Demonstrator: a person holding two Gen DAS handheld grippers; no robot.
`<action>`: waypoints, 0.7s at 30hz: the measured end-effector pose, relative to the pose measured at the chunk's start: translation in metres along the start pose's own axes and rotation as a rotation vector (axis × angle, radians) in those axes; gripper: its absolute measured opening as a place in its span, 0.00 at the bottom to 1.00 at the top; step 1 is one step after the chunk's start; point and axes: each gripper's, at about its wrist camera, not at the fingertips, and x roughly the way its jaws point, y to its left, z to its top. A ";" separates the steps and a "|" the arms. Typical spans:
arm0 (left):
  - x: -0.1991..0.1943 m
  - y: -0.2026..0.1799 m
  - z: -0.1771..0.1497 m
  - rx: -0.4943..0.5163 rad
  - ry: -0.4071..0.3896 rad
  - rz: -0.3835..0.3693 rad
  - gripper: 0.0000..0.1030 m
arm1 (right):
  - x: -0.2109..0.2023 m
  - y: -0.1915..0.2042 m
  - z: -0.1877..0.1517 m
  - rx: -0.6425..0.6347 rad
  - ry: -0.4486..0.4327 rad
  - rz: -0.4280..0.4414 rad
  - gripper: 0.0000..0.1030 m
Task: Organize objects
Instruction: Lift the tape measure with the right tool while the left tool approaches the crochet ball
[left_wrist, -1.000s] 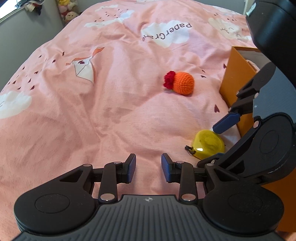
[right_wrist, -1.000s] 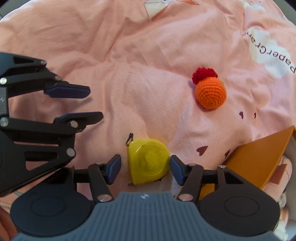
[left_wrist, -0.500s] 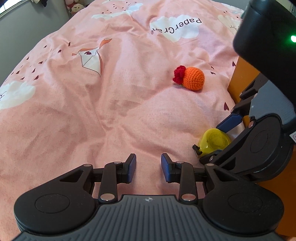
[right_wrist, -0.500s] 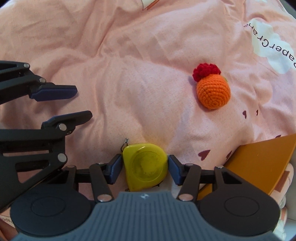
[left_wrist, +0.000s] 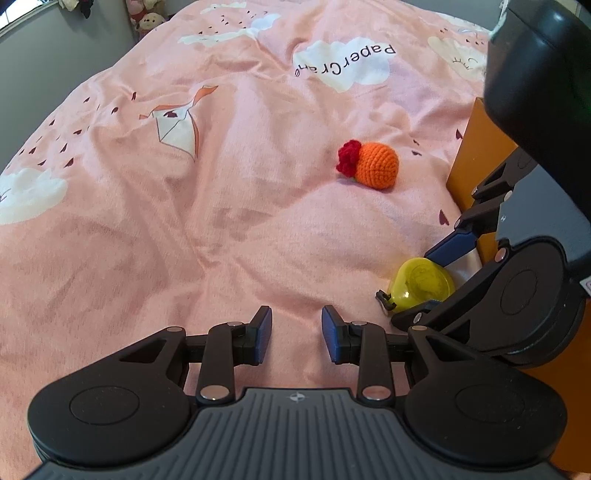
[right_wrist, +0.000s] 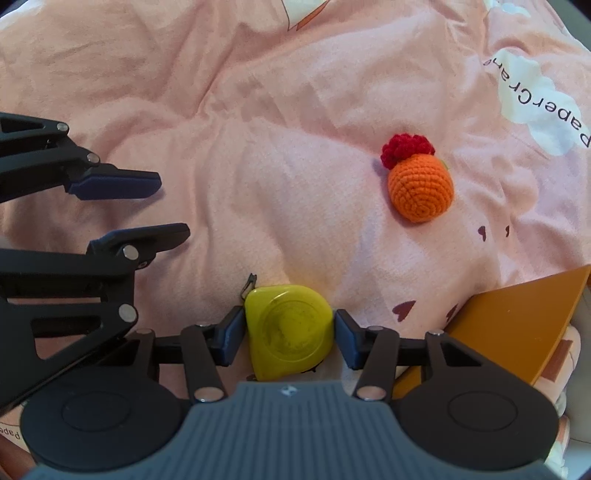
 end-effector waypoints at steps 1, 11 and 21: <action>-0.001 0.000 0.001 0.002 -0.006 -0.004 0.36 | -0.003 0.001 -0.001 -0.004 -0.005 -0.002 0.52; -0.017 -0.003 0.032 0.060 -0.077 -0.082 0.37 | -0.043 -0.023 0.001 -0.053 -0.079 -0.100 0.52; -0.003 -0.005 0.060 0.116 -0.125 -0.153 0.37 | -0.054 -0.061 0.022 -0.087 -0.125 -0.154 0.52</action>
